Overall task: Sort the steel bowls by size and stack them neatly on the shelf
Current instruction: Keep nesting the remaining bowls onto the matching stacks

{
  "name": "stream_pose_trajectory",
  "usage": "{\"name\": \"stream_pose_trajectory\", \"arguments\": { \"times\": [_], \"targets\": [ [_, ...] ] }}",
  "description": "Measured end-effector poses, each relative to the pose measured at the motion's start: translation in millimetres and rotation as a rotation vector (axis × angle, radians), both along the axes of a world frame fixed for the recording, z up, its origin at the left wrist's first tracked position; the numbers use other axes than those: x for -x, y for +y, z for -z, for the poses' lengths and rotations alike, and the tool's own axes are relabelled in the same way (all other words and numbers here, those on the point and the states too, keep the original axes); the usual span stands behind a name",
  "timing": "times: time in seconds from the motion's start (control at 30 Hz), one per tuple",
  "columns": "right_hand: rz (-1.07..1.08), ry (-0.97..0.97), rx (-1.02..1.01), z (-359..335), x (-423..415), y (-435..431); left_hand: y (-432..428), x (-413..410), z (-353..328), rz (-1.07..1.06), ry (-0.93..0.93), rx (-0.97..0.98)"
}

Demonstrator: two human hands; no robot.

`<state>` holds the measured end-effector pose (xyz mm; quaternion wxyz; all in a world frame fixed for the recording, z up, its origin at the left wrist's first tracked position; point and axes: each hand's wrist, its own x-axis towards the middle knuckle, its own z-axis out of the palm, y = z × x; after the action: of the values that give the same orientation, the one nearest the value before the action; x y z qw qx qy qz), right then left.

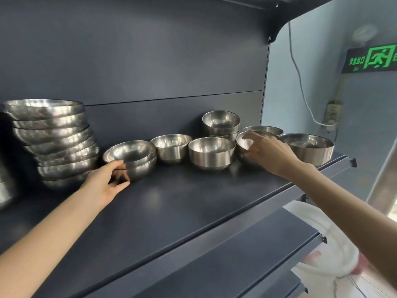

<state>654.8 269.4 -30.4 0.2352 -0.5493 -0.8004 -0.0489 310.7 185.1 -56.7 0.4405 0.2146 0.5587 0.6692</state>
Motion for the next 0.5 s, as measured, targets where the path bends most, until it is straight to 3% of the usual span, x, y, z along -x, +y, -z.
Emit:
{"name": "stream_pose_trajectory", "arguments": {
  "times": [0.27,0.5],
  "targets": [
    [0.118,0.001,0.014,1.9,2.9,-1.1,-9.9,-1.3,-1.1,0.041,-0.013,-0.001],
    [0.126,0.129,-0.005,5.0,3.1,-7.2,-14.2,2.2,2.6,0.07,0.03,-0.032]
  ]
}}
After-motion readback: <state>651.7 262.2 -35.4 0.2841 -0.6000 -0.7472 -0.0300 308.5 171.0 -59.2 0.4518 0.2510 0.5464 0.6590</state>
